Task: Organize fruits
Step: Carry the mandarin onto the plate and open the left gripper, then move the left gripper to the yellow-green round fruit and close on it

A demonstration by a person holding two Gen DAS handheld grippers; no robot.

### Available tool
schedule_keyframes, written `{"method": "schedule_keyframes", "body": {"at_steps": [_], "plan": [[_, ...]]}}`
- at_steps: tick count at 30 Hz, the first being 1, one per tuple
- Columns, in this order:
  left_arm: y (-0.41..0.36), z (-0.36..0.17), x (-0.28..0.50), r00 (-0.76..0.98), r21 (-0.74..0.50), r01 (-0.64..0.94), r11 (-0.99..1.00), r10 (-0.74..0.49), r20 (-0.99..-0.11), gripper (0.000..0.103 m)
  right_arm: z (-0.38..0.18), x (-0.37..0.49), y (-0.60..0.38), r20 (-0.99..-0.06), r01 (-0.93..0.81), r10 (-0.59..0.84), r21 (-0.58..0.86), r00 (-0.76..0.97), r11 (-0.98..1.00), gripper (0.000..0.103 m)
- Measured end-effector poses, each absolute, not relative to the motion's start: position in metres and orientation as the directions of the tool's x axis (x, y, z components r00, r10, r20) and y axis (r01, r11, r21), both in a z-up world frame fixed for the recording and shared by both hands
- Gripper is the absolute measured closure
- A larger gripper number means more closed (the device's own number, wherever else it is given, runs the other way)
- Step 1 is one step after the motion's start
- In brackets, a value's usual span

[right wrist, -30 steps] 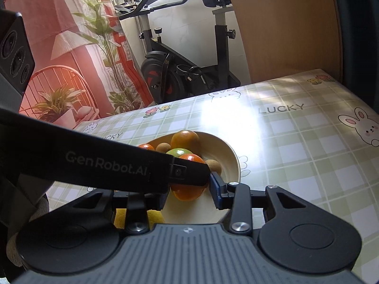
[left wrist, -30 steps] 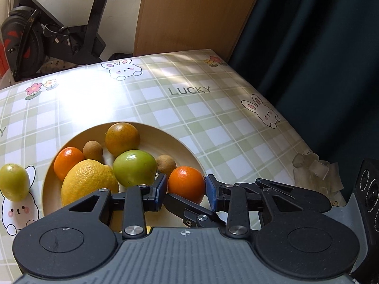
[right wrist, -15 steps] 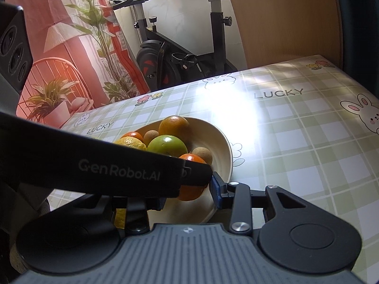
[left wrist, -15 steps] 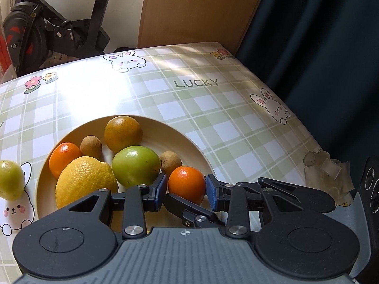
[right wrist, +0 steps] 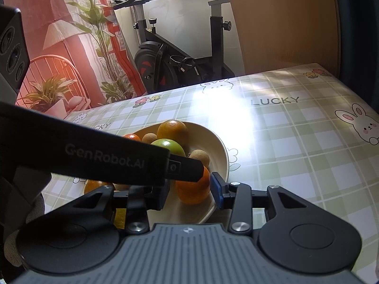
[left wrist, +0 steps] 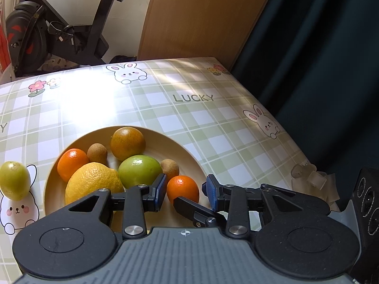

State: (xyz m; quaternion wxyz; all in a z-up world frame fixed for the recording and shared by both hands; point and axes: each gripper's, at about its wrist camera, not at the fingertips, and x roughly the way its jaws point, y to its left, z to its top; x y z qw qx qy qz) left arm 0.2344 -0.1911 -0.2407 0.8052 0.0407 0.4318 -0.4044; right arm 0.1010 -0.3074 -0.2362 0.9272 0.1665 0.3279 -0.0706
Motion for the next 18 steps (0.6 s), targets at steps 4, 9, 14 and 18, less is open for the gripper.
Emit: {"method": "schedule_keyframes", "body": {"at_steps": [4,9,14,18], "plan": [[-0.167,-0.230,0.242,0.324,-0.307,0.670,0.676,-0.638,-0.698,0.063,-0.229,0.097,-0.305,-0.623,0.239,-0.031,0.253,0.781,0.937,0.062],[-0.128,-0.212,0.256,0.379,-0.319,0.640,0.699,-0.649,-0.660,0.063,-0.214,0.099,-0.301,-0.597,0.226,-0.041,0.238,0.801,0.945,0.062],[-0.082,-0.194,0.276,0.453,-0.324,0.589,0.740,-0.634,-0.626,0.063,-0.199,0.112,-0.291,-0.572,0.184,-0.020,0.230,0.820,0.956,0.062],[-0.044,-0.184,0.294,0.510,-0.320,0.538,0.779,-0.604,-0.613,0.063,-0.191,0.130,-0.276,-0.565,0.135,0.011,0.216,0.825,0.967,0.062]]}}
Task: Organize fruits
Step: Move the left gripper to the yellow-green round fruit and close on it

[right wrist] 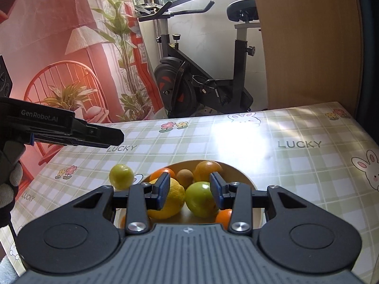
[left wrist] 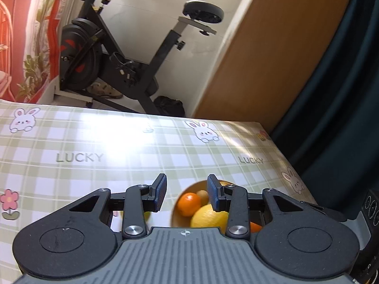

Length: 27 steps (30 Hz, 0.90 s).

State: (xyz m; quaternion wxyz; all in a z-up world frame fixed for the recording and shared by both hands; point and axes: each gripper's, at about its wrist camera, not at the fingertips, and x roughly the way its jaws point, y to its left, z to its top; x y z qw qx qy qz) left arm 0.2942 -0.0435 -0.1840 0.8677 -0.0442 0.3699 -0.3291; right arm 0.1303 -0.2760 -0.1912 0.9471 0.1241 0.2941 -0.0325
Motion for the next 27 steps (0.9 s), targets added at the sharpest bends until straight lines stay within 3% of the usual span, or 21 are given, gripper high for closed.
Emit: {"method": "schedule_keyframes", "body": {"at_steps": [11,15,27], "plan": [[0.010,-0.193,0.329,0.557,-0.302,0.462,0.834,-0.538,-0.632,0.061,-0.198,0.193,-0.220,-0.599,-0.007,0.124,0.194,0.791,0.981,0.062],[0.020,-0.203,0.338,0.552,-0.319,0.443,0.838,-0.535,-0.640,0.058,-0.210,0.223,-0.197,-0.622,-0.051,0.151,0.177,0.768,0.983,0.053],[0.025,-0.227,0.347,0.522,-0.395,0.396,0.829,-0.557,-0.646,0.057,-0.252,0.287,-0.169,-0.730,-0.094,0.156,0.124,0.665,0.988,0.046]]}}
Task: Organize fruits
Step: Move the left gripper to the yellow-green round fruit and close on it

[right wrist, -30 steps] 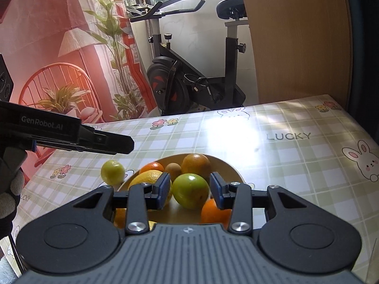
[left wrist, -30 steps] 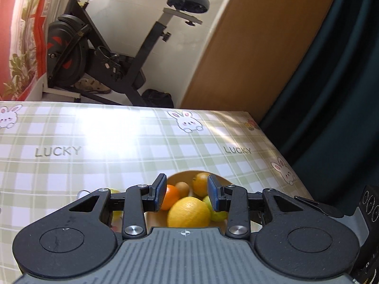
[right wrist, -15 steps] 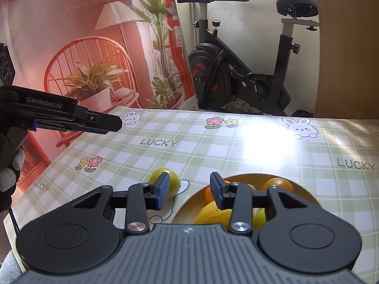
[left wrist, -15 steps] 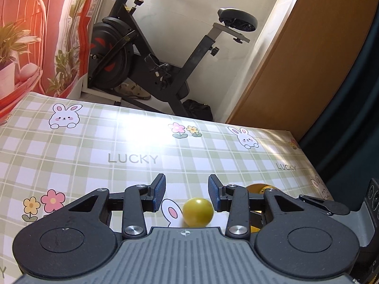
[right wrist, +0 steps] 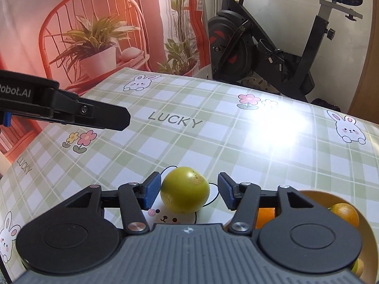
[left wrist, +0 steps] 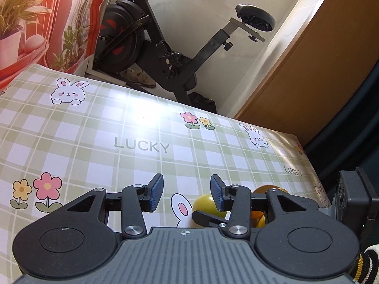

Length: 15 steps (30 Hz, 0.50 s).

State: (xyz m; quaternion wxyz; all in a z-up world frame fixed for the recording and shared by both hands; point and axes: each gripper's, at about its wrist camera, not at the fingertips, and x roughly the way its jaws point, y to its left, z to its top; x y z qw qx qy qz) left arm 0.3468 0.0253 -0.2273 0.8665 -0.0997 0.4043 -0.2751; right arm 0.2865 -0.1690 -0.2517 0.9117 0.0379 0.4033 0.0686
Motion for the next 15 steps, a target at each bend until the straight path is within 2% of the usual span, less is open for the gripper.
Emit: {"method": "schedule_keyframes", "body": {"at_steps": [4,9,15], "plan": [[0.019,-0.238,0.347,0.492,-0.417,0.396,0.818,-0.572,-0.656,0.056,-0.258,0.291,-0.162,-0.757,-0.120,0.170,0.121,0.631,0.985,0.045],[0.014,-0.255,0.345,0.448,-0.429,0.398,0.811,-0.580,-0.680,0.056,-0.261,0.283,-0.157,-0.754,-0.140,0.189,0.130,0.629,0.982,0.053],[0.022,-0.269,0.339,0.417,-0.443,0.385,0.810,-0.581,-0.699,0.053,-0.262,0.273,-0.144,-0.747,-0.194,0.235,0.144,0.622,0.970,0.053]]}}
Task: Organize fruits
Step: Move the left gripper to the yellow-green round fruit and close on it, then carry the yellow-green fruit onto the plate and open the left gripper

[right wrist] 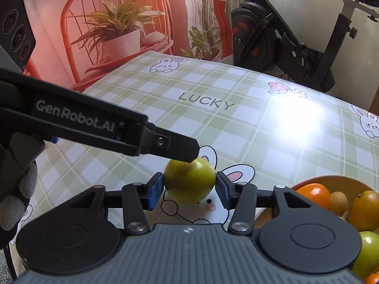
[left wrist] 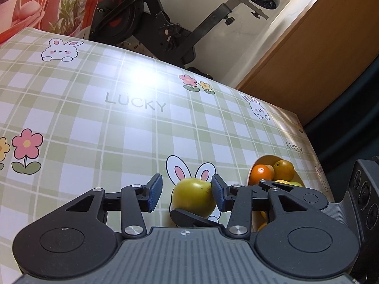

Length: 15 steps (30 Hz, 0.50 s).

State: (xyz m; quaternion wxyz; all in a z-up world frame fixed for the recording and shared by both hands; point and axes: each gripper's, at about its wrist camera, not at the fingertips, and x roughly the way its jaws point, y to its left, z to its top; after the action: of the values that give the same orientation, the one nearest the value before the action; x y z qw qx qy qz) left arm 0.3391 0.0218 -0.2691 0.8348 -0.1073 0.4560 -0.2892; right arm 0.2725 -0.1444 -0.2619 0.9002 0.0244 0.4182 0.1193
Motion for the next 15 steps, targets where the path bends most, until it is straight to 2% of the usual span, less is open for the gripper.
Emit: {"method": "schedule_keyframes", "body": {"at_steps": [2,8,12,15], "plan": [[0.024,-0.271,0.336,0.409,-0.451,0.383,0.806,-0.586,-0.700,0.050,-0.262,0.271,-0.142,-0.745,-0.199,0.244,0.152,0.620,0.968,0.053],[0.033,-0.280,0.322,0.374,-0.479,0.399,0.782,-0.616,-0.694,0.050,-0.263,0.260,-0.133,-0.740,-0.210,0.261,0.164,0.620,0.964,0.053],[0.034,-0.281,0.307,0.388,-0.471,0.418,0.777,-0.621,-0.681,0.055,-0.264,0.252,-0.131,-0.740,-0.200,0.262,0.173,0.619,0.964,0.053],[0.037,-0.285,0.297,0.408,-0.479,0.400,0.782,-0.619,-0.671,0.055,-0.267,0.247,-0.129,-0.746,-0.197,0.265,0.180,0.611,0.964,0.053]]}}
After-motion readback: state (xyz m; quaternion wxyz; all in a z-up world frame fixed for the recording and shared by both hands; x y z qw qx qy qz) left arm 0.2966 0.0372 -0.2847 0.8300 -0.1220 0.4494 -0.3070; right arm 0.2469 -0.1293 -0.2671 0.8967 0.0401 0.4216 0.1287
